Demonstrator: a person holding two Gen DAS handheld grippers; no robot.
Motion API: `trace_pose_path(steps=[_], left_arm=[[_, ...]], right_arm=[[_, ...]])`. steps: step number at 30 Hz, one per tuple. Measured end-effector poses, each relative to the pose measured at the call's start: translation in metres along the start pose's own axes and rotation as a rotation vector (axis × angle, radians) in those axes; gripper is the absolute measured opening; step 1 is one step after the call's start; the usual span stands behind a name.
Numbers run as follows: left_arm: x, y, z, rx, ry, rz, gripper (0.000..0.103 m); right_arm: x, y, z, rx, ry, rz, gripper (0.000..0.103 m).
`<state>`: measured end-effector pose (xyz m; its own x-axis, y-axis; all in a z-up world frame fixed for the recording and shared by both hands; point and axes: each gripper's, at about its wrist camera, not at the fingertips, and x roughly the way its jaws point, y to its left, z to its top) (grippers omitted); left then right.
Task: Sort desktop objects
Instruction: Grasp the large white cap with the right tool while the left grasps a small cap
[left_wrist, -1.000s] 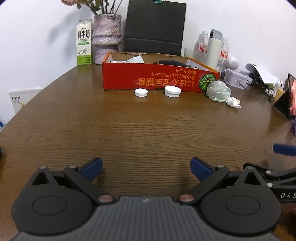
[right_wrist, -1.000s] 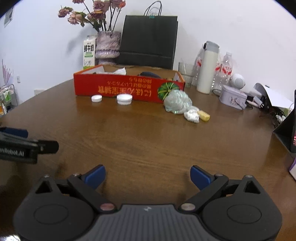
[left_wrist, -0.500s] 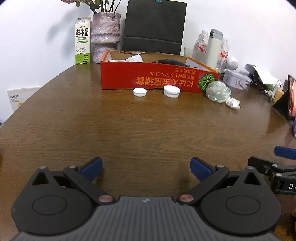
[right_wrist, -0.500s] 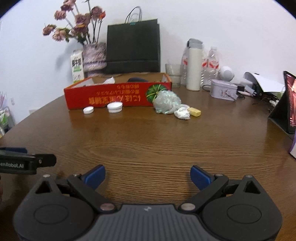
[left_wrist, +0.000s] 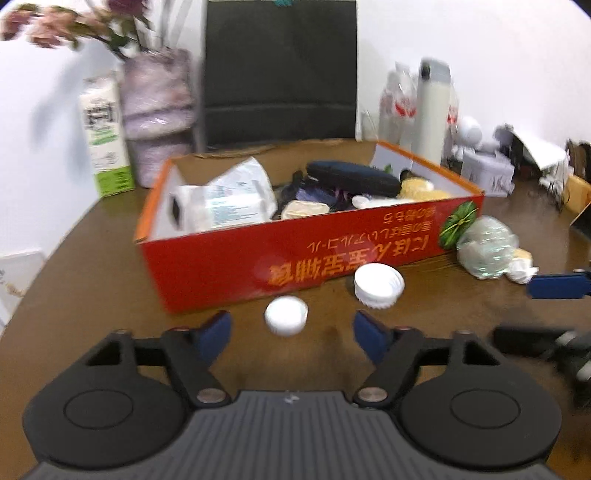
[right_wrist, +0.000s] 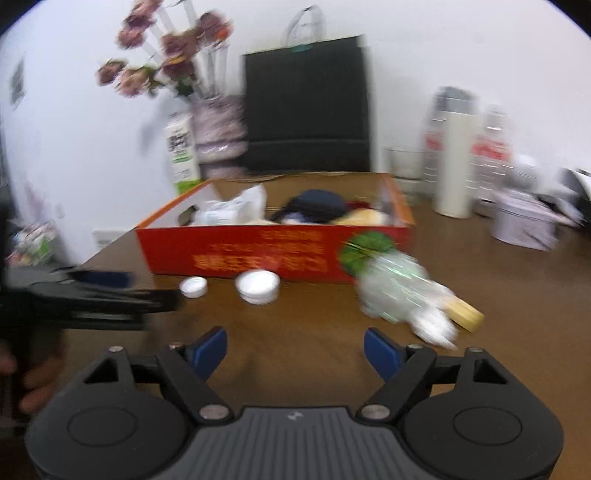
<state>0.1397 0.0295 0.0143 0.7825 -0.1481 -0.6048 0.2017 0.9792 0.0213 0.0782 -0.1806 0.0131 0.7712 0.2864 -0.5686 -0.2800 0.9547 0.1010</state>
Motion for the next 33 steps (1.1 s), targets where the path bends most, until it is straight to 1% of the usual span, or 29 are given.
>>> trace_pose_path(steps=[1,2,4,5,6,7,8,9,11,12,14,15,19,21,24,27,29,33], left_arm=[[0.01,0.001,0.003,0.0,0.015,-0.005,0.045],[0.019,0.002,0.004,-0.003,0.025,-0.002,0.031],[0.026,0.006,-0.001,-0.041,0.013,0.03,0.03],[0.023,0.007,-0.004,-0.041,0.0,0.026,0.029],[0.019,0.008,-0.007,-0.031,-0.004,0.021,0.029],[0.014,0.011,-0.01,-0.037,-0.009,0.019,0.029],[0.009,0.013,-0.013,-0.056,-0.018,0.021,0.029],[0.003,0.015,-0.014,-0.078,-0.026,0.037,0.029],[-0.009,0.018,-0.017,-0.109,-0.05,0.062,0.029],[-0.016,0.018,-0.019,-0.123,-0.067,0.081,0.029],[-0.025,0.017,-0.023,-0.138,-0.08,0.11,0.029],[-0.029,0.015,-0.026,-0.146,-0.079,0.12,0.029],[-0.045,0.01,-0.038,-0.179,-0.069,0.113,0.029],[-0.059,0.004,-0.044,-0.189,-0.074,0.115,0.029],[-0.083,-0.009,-0.05,-0.175,-0.095,0.12,0.029],[-0.113,-0.015,-0.059,-0.225,-0.115,0.091,0.029],[-0.13,-0.018,-0.065,-0.255,-0.113,0.069,0.029],[-0.159,-0.029,-0.078,-0.245,-0.129,0.084,0.029]], right_arm=[[0.018,0.005,0.007,-0.019,0.03,0.003,0.077],[0.032,0.011,0.011,-0.038,0.046,0.013,0.075],[0.061,0.019,0.021,-0.083,0.077,0.021,0.073],[0.073,0.024,0.024,-0.099,0.087,0.019,0.071],[0.083,0.028,0.026,-0.107,0.1,0.016,0.067],[0.092,0.031,0.028,-0.112,0.119,0.012,0.061],[0.1,0.033,0.03,-0.114,0.137,0.004,0.06],[0.105,0.034,0.033,-0.115,0.133,0.006,0.059],[0.114,0.034,0.037,-0.103,0.119,0.007,0.05],[0.116,0.034,0.038,-0.088,0.11,-0.003,0.041],[0.117,0.038,0.038,-0.083,0.104,-0.037,0.039],[0.115,0.041,0.036,-0.085,0.103,-0.036,0.039],[0.092,0.052,0.024,-0.102,0.104,-0.019,0.039],[0.071,0.053,0.018,-0.105,0.076,-0.032,0.039],[0.032,0.051,0.01,-0.103,0.028,-0.05,0.039],[-0.011,0.048,0.001,-0.105,-0.035,-0.08,0.039],[-0.04,0.047,-0.006,-0.087,-0.076,-0.092,0.039],[-0.086,0.045,-0.026,-0.035,-0.134,-0.097,0.039]])
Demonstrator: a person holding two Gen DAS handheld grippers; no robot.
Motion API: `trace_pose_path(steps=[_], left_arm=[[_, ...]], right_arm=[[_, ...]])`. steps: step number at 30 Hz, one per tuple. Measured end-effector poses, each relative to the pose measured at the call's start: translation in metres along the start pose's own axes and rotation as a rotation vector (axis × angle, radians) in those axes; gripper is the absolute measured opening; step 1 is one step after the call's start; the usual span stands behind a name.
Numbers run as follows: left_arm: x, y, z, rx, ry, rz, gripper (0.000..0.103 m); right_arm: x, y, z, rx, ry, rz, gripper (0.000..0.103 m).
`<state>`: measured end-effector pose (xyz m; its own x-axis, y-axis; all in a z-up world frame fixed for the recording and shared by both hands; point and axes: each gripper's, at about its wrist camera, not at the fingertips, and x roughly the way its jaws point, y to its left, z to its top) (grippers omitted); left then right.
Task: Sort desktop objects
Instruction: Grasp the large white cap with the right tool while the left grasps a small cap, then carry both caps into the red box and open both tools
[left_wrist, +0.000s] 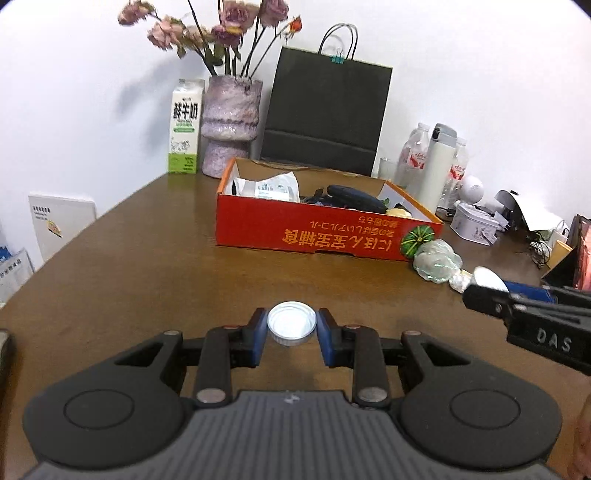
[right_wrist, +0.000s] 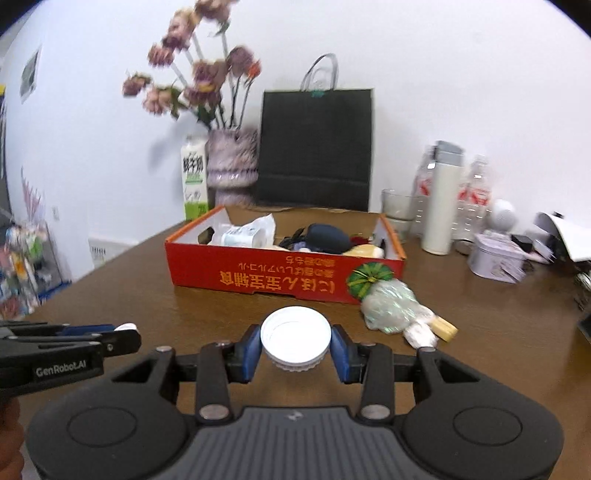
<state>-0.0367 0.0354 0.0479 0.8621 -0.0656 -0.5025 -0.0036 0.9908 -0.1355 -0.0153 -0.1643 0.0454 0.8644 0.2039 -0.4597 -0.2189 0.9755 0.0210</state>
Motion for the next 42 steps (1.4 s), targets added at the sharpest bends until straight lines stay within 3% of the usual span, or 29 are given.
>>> trace_pose_path(steps=[15,20,26,30,35,42], left_arm=[[-0.058,-0.013,-0.045,0.015,0.046,-0.01,0.029],[-0.063,-0.01,-0.029,0.005,-0.001,-0.009,0.029],[-0.059,-0.002,0.024,0.048,-0.119,-0.019,0.029],[-0.026,0.006,0.067,0.042,-0.135,-0.053,0.029],[0.046,0.01,0.117,0.091,-0.131,-0.061,0.029],[0.16,0.03,0.155,0.022,0.059,-0.07,0.029]], right_arm=[[-0.086,0.007,-0.073,0.017,0.018,-0.008,0.039],[-0.095,0.006,-0.057,0.006,-0.04,-0.002,0.039],[-0.093,-0.013,-0.011,-0.009,-0.127,0.0,0.039],[-0.068,-0.027,0.023,-0.027,-0.167,-0.016,0.039],[0.002,-0.046,0.079,0.011,-0.125,0.08,0.039],[0.121,-0.041,0.126,0.034,-0.011,0.185,0.039]])
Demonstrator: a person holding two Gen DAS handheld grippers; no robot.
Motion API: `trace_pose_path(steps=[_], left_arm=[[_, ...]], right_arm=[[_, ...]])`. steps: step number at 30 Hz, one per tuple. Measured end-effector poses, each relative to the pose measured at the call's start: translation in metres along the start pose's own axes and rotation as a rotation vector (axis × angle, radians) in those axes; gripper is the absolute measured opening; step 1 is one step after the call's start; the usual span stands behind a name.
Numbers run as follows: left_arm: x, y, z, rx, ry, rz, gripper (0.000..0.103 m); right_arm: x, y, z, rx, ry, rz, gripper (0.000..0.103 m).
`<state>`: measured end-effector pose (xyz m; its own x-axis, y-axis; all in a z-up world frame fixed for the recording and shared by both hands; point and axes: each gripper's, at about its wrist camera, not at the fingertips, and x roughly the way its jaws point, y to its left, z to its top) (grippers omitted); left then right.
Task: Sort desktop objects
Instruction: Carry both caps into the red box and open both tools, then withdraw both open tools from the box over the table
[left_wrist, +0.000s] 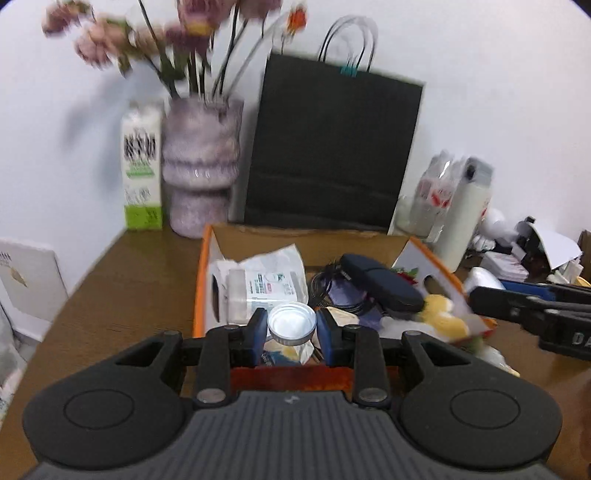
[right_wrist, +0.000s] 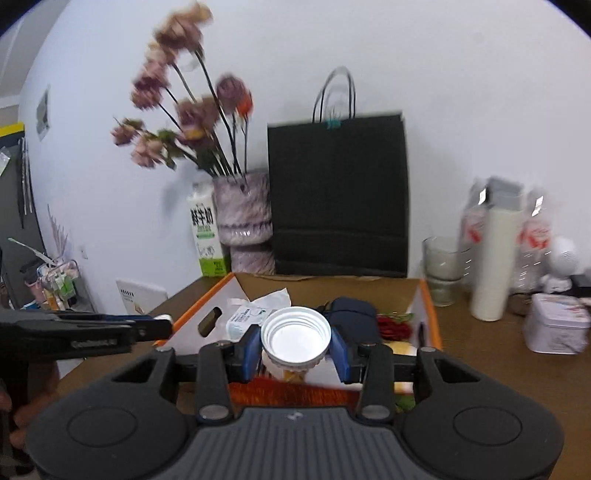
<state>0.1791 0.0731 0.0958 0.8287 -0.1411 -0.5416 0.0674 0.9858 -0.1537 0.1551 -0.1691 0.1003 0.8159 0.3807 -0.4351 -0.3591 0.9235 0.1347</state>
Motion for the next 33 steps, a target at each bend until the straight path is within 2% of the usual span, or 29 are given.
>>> trace_pose_path(steps=[4,7,10,11,13,14,15,16,17,18,19,21,23,24,25,29,33], left_arm=[[0.032,0.011,0.004,-0.014,0.08,-0.031,0.03],[0.051,0.011,0.003,0.047,0.138,-0.057,0.03],[0.069,0.013,0.002,0.032,0.186,-0.073,0.03],[0.073,0.015,0.002,0.026,0.207,-0.07,0.036],[0.075,0.019,0.0,0.017,0.216,-0.077,0.035],[0.074,0.02,0.001,0.023,0.218,-0.084,0.04],[0.07,0.021,0.002,0.025,0.22,-0.079,0.046],[0.066,0.024,0.004,0.011,0.21,-0.066,0.062],[0.061,0.027,0.005,-0.016,0.196,-0.066,0.071],[0.056,0.03,0.006,-0.046,0.189,-0.083,0.072],[0.05,0.031,0.005,-0.07,0.192,-0.099,0.072],[0.036,0.024,0.003,-0.081,0.19,-0.071,0.077],[0.016,0.013,-0.005,-0.07,0.14,-0.027,0.091],[0.005,0.006,-0.012,-0.065,0.111,-0.009,0.095],[-0.006,-0.002,-0.019,-0.038,0.084,-0.009,0.102],[-0.042,-0.035,-0.048,0.109,0.032,0.008,0.103],[-0.077,-0.051,-0.094,0.126,-0.03,0.041,0.103]], right_arm=[[0.065,-0.006,0.015,0.012,0.1,0.026,0.039],[0.101,-0.005,0.01,0.023,0.182,0.065,0.039],[0.127,-0.007,0.003,0.065,0.242,0.087,0.039],[0.135,-0.009,0.0,0.093,0.278,0.11,0.039],[0.149,-0.006,-0.01,0.119,0.352,0.174,0.04],[0.151,-0.005,-0.013,0.123,0.365,0.179,0.04],[0.151,-0.004,-0.015,0.123,0.36,0.17,0.046],[0.149,-0.004,-0.015,0.121,0.352,0.157,0.054],[0.143,-0.006,-0.013,0.128,0.335,0.142,0.058],[0.138,-0.009,-0.012,0.14,0.318,0.136,0.065],[0.131,-0.013,-0.008,0.153,0.299,0.128,0.066],[0.115,-0.016,0.001,0.145,0.265,0.076,0.067],[0.094,-0.015,0.005,0.103,0.214,-0.009,0.074],[0.081,-0.014,0.004,0.084,0.195,-0.042,0.08],[0.071,-0.013,0.002,0.067,0.178,-0.065,0.083],[0.027,-0.002,-0.022,-0.002,0.13,-0.135,0.083],[-0.017,0.011,-0.056,-0.067,0.112,-0.199,0.086]])
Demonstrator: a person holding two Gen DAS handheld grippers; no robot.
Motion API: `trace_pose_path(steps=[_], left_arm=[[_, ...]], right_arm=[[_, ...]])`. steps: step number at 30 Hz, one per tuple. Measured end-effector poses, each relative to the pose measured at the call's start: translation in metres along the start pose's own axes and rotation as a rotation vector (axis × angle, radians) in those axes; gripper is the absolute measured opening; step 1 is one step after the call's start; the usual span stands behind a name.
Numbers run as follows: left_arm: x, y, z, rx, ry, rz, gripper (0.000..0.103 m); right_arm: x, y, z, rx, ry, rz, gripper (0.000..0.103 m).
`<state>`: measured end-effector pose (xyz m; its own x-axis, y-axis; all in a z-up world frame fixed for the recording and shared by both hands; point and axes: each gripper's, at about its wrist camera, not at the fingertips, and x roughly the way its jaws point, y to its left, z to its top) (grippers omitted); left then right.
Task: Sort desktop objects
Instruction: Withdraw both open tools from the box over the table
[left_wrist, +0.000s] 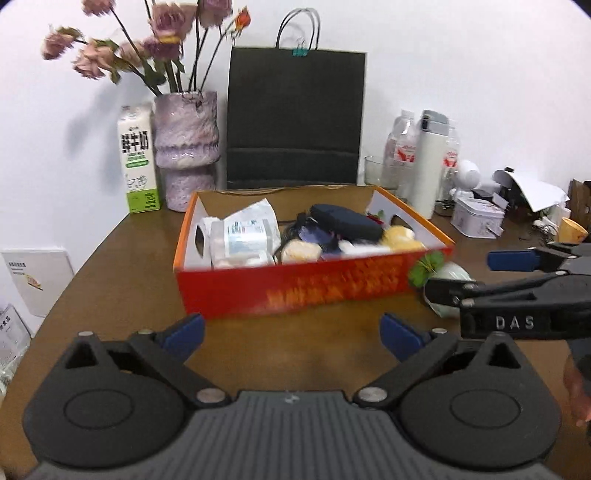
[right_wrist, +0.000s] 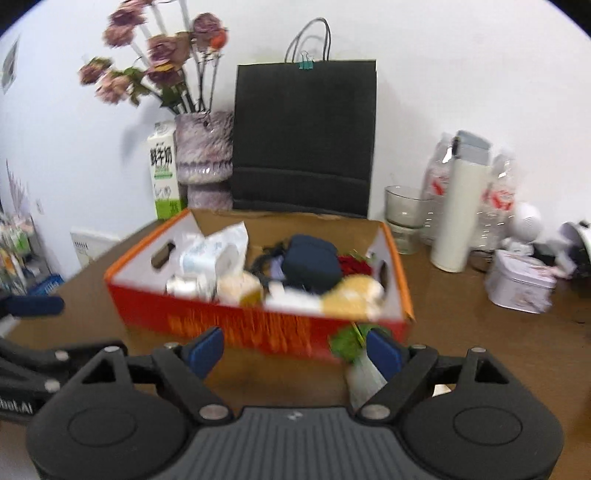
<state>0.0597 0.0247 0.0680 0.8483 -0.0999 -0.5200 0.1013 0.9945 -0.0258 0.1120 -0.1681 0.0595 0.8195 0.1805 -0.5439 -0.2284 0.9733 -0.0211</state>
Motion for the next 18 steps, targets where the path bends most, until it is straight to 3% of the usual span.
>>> trace_pose_path(steps=[5,9,13,18], left_arm=[[-0.027,-0.018,-0.062,-0.025,0.028,-0.014,0.103],[-0.039,-0.02,-0.085,-0.02,0.043,0.017,0.103],[-0.05,-0.02,-0.099,-0.047,0.028,0.034,0.103],[-0.057,-0.028,-0.113,-0.008,0.043,0.029,0.103]], right_arm=[[-0.045,0.006,-0.06,-0.076,0.012,-0.082,0.092],[-0.07,0.008,-0.102,-0.01,0.046,-0.016,0.092],[-0.093,0.013,-0.134,0.019,0.0,0.005,0.093],[-0.111,0.013,-0.154,0.084,-0.026,0.046,0.094]])
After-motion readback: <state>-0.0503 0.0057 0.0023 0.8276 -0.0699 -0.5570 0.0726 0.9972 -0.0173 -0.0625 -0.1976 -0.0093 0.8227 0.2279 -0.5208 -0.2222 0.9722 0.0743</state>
